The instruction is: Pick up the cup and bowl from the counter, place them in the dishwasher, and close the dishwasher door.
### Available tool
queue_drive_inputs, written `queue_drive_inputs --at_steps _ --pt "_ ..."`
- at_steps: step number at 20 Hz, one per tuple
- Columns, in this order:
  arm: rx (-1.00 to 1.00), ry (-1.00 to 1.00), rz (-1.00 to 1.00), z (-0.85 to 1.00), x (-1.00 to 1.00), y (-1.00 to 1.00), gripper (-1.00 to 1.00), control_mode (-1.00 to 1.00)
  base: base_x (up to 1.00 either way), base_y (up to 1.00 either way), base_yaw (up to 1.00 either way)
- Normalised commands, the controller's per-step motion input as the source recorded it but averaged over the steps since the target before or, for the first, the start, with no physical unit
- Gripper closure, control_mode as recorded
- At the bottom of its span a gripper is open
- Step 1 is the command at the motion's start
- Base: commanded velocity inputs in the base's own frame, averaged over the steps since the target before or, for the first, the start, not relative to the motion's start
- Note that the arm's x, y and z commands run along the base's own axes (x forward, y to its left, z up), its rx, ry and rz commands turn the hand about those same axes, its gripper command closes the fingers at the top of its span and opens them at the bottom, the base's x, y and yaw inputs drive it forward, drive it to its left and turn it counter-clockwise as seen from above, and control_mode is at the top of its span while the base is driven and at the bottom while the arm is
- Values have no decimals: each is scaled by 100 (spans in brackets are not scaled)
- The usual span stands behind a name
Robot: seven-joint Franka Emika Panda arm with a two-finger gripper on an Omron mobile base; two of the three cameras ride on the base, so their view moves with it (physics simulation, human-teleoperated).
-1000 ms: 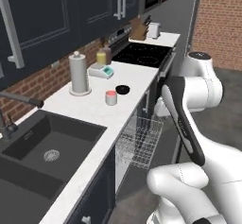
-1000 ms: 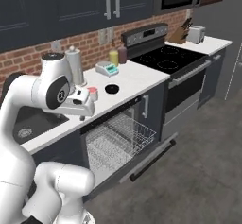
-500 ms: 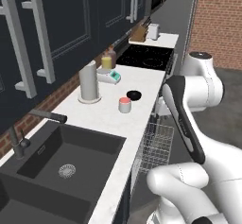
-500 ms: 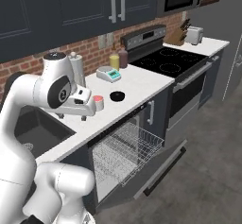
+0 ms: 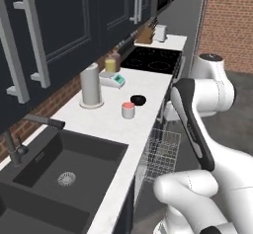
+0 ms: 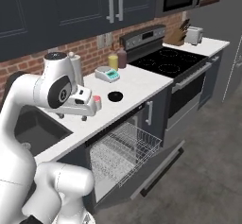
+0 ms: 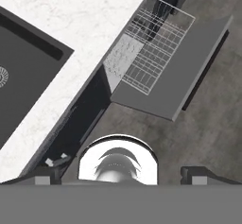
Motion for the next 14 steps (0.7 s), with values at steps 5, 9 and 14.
queue_drive_inputs --at_steps 5,9,14 --pt "0 0 0 0 0 0 -100 100 36 -46 0" --pt "0 0 0 0 0 0 -100 100 44 -31 -4" --pt "0 0 0 0 0 0 -100 100 73 11 -4"
